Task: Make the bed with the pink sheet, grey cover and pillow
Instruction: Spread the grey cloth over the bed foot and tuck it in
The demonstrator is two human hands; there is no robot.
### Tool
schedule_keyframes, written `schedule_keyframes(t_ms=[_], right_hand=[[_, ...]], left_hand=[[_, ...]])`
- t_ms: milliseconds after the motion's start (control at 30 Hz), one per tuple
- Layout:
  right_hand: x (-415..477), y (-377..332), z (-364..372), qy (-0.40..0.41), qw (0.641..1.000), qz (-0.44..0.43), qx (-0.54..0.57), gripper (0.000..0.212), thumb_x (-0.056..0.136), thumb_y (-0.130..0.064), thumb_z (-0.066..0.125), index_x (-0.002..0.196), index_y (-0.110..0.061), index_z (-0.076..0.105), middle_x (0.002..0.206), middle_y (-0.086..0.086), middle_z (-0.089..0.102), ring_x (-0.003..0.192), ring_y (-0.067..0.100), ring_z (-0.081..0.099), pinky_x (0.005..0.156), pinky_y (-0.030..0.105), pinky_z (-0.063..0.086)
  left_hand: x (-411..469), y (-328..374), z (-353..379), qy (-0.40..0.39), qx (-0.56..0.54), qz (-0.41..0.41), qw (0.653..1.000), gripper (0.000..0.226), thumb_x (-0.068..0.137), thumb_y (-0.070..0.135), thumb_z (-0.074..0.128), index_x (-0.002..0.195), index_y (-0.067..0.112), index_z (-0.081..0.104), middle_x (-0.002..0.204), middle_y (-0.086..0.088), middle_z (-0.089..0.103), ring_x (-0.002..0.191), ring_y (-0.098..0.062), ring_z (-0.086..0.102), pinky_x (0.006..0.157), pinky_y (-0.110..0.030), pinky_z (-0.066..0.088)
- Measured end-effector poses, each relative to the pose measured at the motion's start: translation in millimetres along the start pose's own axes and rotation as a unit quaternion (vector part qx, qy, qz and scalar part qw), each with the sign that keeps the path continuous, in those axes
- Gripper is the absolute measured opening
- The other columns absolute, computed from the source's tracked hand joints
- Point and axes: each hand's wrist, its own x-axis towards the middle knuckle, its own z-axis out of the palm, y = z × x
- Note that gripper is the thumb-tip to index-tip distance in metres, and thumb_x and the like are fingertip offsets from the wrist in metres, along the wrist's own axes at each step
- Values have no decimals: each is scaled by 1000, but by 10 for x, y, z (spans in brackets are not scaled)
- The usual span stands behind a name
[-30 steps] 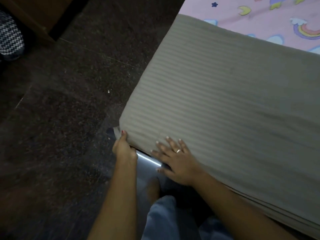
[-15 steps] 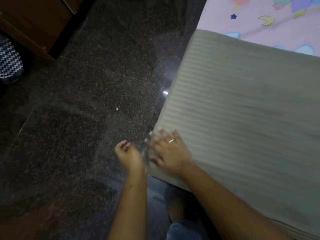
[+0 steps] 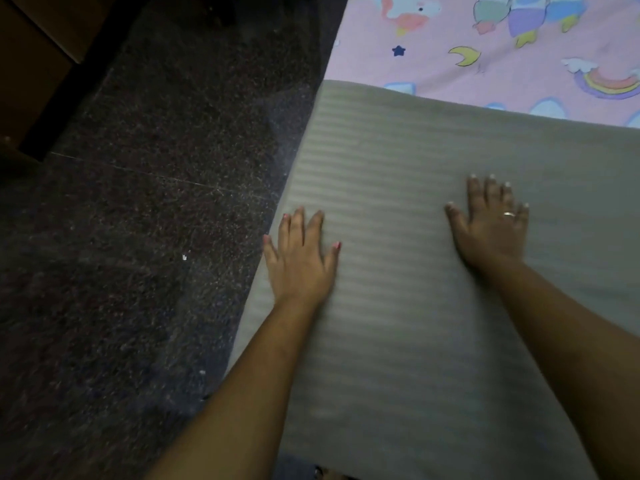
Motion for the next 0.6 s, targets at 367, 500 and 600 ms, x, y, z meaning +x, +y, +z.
schedule_keyframes(t_ms=[367, 500, 600], right_hand=[[441, -1193, 143, 33, 998, 22, 58, 67, 95, -54, 31, 152, -20, 19, 159, 4, 14, 147, 27, 8, 116, 51, 2], [187, -1933, 155, -7, 986, -134, 94, 66, 95, -55, 29, 152, -27, 11, 161, -2, 5, 147, 25, 0, 116, 50, -5], [305, -1990, 21, -69, 923, -370, 77, 62, 96, -55, 30, 151, -32, 15, 159, -5, 13, 148, 21, 4, 116, 49, -1]], left_hand=[[147, -22, 247, 99, 66, -32, 992, 63, 89, 57, 31, 146, 32, 31, 153, -2, 31, 141, -28, 27, 108, -52, 25], [151, -17, 246, 99, 70, -40, 992, 67, 88, 55, 30, 148, 25, 31, 153, -5, 31, 140, -29, 30, 108, -50, 25], [162, -13, 255, 100, 68, -55, 991, 71, 88, 56, 30, 147, 17, 31, 153, -9, 30, 139, -31, 31, 108, -50, 28]])
